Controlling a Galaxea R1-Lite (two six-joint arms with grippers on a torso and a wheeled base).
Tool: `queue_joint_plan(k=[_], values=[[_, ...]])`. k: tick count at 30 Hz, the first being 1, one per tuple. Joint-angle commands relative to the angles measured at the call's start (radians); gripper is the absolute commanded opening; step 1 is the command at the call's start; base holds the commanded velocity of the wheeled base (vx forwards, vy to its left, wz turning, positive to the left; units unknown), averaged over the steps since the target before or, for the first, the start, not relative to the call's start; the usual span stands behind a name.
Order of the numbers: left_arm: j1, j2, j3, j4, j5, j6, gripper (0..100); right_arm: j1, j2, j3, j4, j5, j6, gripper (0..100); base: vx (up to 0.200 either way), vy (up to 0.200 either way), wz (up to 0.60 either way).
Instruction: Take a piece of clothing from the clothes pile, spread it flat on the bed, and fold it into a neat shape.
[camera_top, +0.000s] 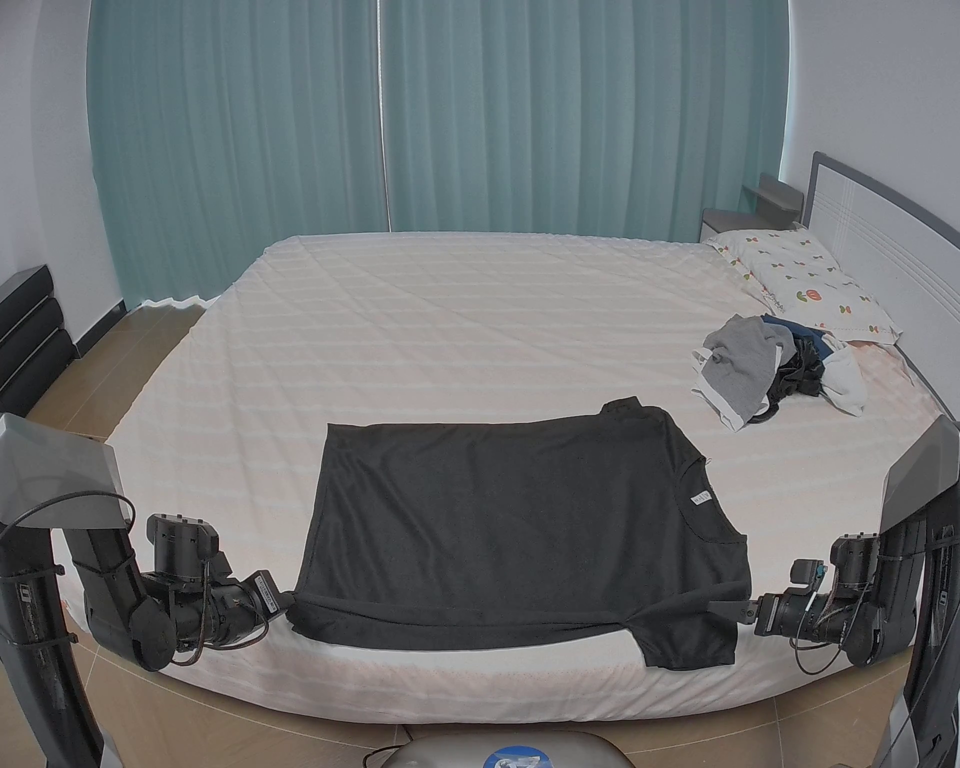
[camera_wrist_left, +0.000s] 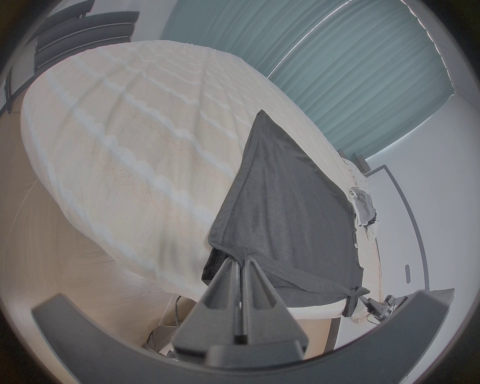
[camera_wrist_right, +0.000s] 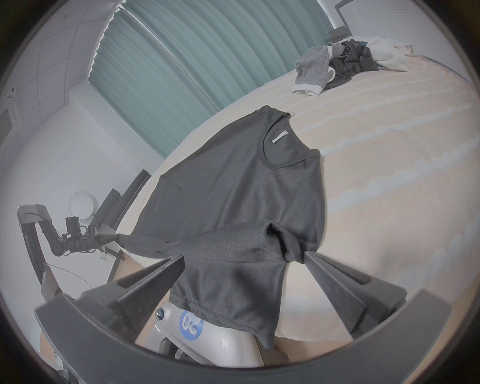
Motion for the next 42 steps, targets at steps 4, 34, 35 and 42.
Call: queue_joint_plan(k=[4,34,35,42], values=[[0.0,0.003,0.0,0.0,0.0,0.001,0,0.006,0.034,0.004,-0.008,0.002,-0.013,100,0.0,0.0,0.0],[0.0,0.0,-0.001,0.0,0.0,-0.001,0,-0.061,-0.043,0.012,-0.011,0.016,0.041,0,0.0,0.0,0.0],[0.001,0.0,-0.001,0.0,0.0,-0.001,0,-0.066,-0.043,0.038,-0.011,0.036,0.022,0,0.0,0.0,0.0],[0.001,0.002,-0.001,0.0,0.0,-0.001,0,-0.086,0.003,0.07,-0.008,0.085,-0.053,0,0.0,0.0,0.0]])
